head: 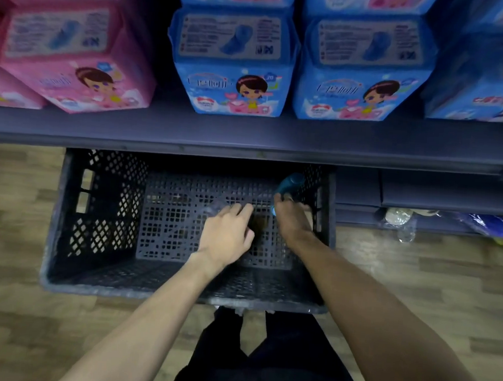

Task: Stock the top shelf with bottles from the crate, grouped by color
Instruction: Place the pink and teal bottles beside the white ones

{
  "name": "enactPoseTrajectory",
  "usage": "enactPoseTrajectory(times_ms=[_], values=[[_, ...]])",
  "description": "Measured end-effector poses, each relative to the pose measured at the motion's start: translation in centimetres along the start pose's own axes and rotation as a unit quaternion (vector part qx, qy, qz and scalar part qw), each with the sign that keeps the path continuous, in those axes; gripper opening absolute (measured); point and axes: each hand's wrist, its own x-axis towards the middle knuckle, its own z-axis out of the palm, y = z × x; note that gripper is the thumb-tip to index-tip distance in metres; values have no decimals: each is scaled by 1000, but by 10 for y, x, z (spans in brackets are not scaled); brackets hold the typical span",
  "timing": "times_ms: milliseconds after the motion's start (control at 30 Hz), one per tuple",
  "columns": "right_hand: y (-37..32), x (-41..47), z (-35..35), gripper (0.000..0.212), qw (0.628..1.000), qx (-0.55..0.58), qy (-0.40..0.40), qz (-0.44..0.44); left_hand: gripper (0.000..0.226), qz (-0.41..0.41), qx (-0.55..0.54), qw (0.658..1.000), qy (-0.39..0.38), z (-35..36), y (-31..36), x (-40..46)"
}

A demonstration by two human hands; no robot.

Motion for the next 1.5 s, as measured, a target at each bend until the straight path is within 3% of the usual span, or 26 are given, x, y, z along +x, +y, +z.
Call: enactPoseTrajectory(times_ms=[200,367,467,567,700,867,1133,1500], values=[[-6,10,18,44,996,50,66,-21,40,-41,-27,999,9,14,-16,-10],[-9,13,30,46,990,77,103,-55,40,-51,-37,998,14,17,-26,-17],[-5,23,32,28,987,109,98,-64,39,-48,-40,998,21,15,-30,-24],[2,34,31,40,989,93,94,-70,37,-44,-48,997,44,14,-33,-33],[-5,25,19,24,989,107,96,-32,37,-46,-57,996,55,12,-39,-44],[-11,-2,-14,31,989,60,130,-40,35,-32,-39,997,59,-3,-45,-44],[-15,-59,-57,33,974,112,183,-70,39,11,-25,994,108,-47,-41,-48],[-34,-125,-116,34,953,96,265,-108,35,89,-6,977,195,-111,-35,-71]])
